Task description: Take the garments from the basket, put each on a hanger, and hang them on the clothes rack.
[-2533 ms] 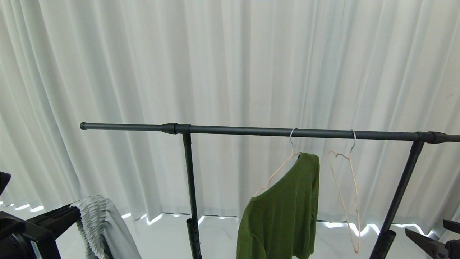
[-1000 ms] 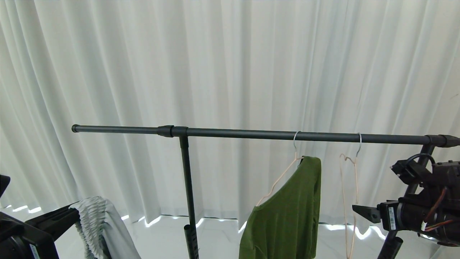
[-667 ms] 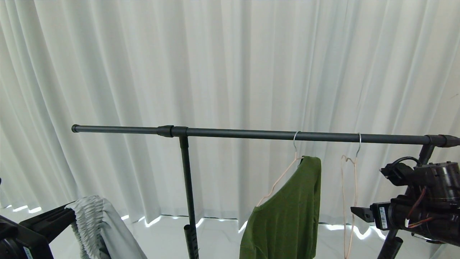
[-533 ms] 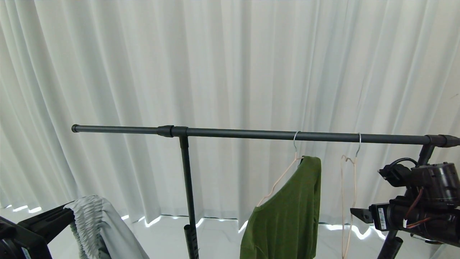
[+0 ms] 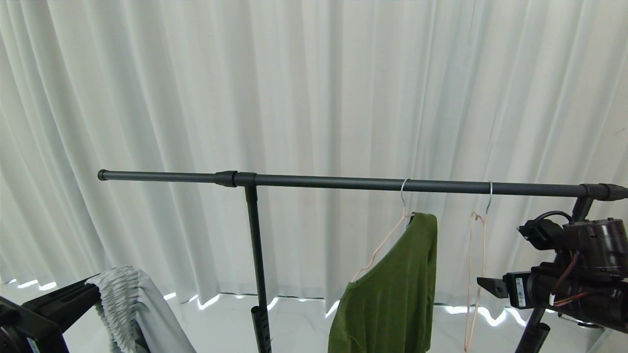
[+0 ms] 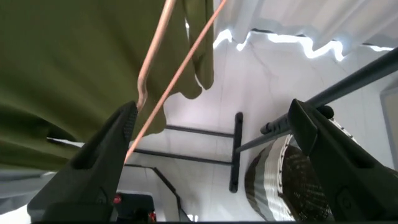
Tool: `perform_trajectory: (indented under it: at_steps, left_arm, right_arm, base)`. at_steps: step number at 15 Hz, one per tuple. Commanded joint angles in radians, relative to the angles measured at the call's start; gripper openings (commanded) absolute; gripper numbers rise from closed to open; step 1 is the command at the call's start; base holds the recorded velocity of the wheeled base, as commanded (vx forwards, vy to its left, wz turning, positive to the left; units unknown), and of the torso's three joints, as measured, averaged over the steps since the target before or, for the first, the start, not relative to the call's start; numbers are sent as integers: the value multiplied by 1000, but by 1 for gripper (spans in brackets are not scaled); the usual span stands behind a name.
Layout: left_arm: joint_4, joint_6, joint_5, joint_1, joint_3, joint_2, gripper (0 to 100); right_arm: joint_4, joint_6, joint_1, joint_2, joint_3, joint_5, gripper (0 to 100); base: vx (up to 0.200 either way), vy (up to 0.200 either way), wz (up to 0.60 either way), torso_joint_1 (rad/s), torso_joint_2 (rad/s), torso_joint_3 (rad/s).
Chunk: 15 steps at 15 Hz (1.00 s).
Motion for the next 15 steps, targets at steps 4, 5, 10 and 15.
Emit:
perform_trajectory:
  at_steps: [4,5,10,15]
  left_arm:
    - [0,-2,0,0,-2,-2,0]
    - [0,-2,0,0,-2,-3,0]
    - [0,0,0,0,-3,1,0]
    - [0,-2,0,0,-3,1,0]
  right_arm:
    - [-15,4,0,100,-60,-8,100]
    - [-16,11,-3,115,-60,-10,100]
    - [-15,31,-14,114,-54,-8,100]
    - [-13,31,-26,114,-54,-10,100]
  base:
    - [0,0,0,0,0,0]
    - [0,0,0,0,0,0]
    - [0,0,0,0,0,0]
    - [0,0,0,0,0,0]
